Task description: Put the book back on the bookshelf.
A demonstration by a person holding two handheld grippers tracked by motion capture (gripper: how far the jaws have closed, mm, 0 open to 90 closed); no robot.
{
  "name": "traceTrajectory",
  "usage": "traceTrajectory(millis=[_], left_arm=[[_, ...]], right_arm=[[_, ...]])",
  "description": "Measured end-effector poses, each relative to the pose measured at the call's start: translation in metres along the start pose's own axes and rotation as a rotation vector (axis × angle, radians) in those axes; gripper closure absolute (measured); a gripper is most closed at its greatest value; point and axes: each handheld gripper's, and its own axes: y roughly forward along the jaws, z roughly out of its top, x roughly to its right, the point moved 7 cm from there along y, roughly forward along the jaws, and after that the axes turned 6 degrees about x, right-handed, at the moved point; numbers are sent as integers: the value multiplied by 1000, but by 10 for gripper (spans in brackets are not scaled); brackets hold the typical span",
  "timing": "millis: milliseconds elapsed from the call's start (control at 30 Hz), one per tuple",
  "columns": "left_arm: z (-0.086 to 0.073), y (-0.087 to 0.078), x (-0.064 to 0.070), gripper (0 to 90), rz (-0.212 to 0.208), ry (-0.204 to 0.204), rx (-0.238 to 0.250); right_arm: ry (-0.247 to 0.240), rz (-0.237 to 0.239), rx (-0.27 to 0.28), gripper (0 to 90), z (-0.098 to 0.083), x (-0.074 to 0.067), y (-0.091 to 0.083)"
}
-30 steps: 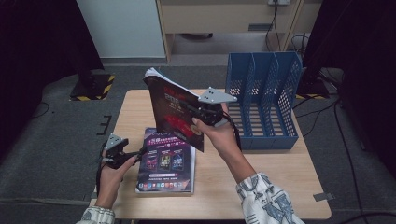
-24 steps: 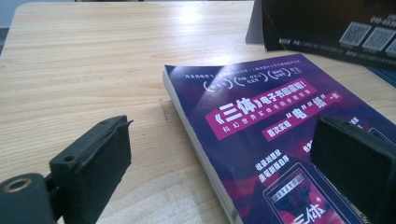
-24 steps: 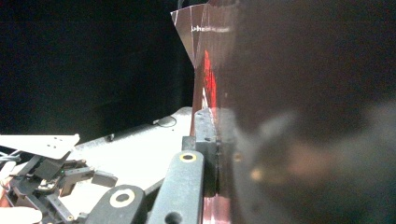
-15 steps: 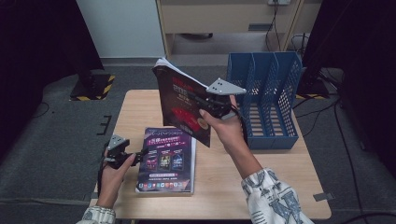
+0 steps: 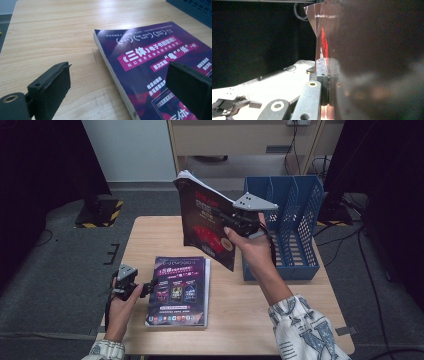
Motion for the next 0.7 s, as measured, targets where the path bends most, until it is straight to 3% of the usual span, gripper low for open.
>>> traceTrajectory(millis=[300,700], left_arm=[[-3,-4,-5,57,14,-1,-3],[-2,-6,-2,58,19,7,-1]], right_arm=[[-4,-37,6,868,12,15,-12],[-6,-73,-20,868,7,35,-19]])
